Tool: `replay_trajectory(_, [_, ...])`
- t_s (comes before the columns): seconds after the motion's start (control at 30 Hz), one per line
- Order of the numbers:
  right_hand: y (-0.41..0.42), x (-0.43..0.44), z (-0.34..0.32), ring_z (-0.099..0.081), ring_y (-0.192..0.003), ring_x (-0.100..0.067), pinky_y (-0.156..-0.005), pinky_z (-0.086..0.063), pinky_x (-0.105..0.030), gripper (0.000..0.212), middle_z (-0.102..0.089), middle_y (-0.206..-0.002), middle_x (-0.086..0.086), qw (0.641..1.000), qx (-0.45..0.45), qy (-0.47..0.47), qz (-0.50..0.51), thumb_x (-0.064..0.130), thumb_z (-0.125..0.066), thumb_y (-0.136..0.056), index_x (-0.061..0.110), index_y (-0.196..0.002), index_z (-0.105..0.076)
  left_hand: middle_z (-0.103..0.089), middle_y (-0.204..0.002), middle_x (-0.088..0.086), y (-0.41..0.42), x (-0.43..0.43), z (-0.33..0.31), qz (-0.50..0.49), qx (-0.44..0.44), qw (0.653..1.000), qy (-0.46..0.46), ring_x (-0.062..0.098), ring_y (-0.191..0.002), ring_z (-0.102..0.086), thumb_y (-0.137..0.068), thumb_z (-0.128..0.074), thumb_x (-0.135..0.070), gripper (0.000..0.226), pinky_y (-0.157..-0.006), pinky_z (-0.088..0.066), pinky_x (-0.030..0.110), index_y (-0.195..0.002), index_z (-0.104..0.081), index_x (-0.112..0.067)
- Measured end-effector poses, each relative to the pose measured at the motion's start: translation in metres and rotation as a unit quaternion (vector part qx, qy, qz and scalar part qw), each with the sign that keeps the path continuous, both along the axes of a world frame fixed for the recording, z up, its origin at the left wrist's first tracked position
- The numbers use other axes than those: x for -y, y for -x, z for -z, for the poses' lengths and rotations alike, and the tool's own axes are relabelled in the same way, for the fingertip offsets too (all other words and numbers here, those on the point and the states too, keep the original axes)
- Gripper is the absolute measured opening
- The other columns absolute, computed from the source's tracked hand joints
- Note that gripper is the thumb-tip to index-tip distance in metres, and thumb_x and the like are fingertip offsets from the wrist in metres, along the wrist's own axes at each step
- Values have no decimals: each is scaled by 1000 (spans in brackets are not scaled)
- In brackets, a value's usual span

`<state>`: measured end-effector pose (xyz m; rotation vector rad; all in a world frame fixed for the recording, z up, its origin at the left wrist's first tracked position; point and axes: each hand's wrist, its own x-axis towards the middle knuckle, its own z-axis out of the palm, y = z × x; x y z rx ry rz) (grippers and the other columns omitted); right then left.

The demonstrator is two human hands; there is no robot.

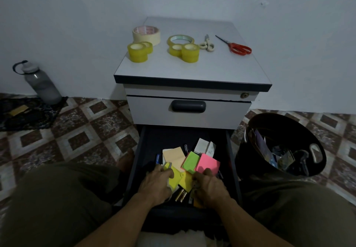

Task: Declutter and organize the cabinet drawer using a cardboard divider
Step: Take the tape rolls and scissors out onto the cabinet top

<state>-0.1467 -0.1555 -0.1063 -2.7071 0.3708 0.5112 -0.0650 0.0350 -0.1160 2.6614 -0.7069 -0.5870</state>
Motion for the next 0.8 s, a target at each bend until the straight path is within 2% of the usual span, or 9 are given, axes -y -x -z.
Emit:
replay_trajectory(0.2, [-1,1,-1,-55,-112,-33,-91,-51,-37,51,-37,-135,-5,999,27,-28,-13,22,-55,-92,28,-142,-45,-53,-113,3,-3,2,-1,-29,33,995,91,22,-105,-56,-85,-63,-21,34,-81,-44,26,-118,-65,-25])
replay_trajectory(0.37, [-5,1,1,-47,-124,-35,-96,-49,-36,53,-27,-150,-4,999,41,-9,-20,18,-54,-92,26,-143,-44,-51,-116,4,-12,-3,4,-35,47,992,108,22,-109,-53,-93,-59,-18,31,-92,-44,27,-123,-67,-23])
replay_trajectory(0.53, [-4,-1,8,-47,-126,-33,-93,-50,-34,55,-19,-156,2,999,31,-11,-30,26,-58,-90,33,-143,-41,-50,-120,3,-12,-8,12,-34,27,995,85,22,-116,-51,-93,-59,-28,37,-99,-43,29,-130,-63,-26])
replay_trajectory(0.63, [-5,-3,4,-44,-128,-36,-100,-50,-40,56,-16,-156,-1,999,23,-27,-13,32,-59,-90,33,-144,-40,-45,-128,0,-13,-10,11,-7,-3,999,45,22,-123,-43,-83,-70,-35,56,-103,-41,32,-136,-55,-29])
replay_trajectory(0.7, [-5,-5,3,-40,-132,-36,-105,-47,-41,59,-14,-156,-2,999,18,-25,-14,37,-62,-91,33,-145,-40,-39,-134,-3,-13,-11,11,10,-14,1000,14,22,-126,-37,-79,-76,-33,68,-104,-41,34,-141,-49,-31])
replay_trajectory(0.8, [-7,-8,1,-37,-134,-36,-108,-44,-41,59,-12,-156,-4,1000,15,-16,-15,34,-64,-91,30,-145,-40,-36,-139,-3,-13,-9,10,29,8,999,-13,24,-127,-35,-82,-74,-23,69,-103,-42,36,-143,-44,-32])
